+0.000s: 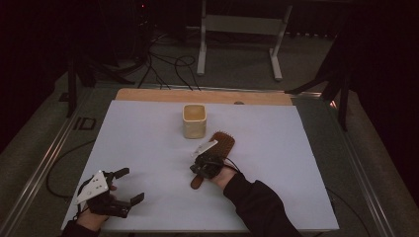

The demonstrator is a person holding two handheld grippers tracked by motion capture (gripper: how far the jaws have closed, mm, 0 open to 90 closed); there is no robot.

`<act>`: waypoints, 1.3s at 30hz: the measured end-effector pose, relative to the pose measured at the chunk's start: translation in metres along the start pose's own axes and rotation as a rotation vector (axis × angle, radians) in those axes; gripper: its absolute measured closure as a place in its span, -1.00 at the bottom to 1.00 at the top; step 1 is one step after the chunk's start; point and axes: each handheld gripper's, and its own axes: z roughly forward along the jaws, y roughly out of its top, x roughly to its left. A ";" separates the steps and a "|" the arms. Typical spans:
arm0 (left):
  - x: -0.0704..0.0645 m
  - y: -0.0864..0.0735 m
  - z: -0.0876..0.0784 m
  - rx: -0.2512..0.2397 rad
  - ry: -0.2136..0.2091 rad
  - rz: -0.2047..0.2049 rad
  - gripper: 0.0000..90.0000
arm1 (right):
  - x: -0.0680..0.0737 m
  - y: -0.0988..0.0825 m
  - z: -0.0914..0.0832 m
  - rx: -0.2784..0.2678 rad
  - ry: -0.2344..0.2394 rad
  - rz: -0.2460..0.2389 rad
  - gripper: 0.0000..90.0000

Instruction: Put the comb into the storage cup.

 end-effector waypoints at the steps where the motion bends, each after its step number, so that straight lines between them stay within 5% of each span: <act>1: 0.000 0.000 0.000 0.000 0.000 0.000 -1.00 | 0.000 0.000 0.000 0.000 0.000 0.000 1.00; 39: -0.001 0.000 0.000 0.002 0.005 0.008 -1.00 | -0.034 -0.059 -0.046 0.048 -0.084 0.092 1.00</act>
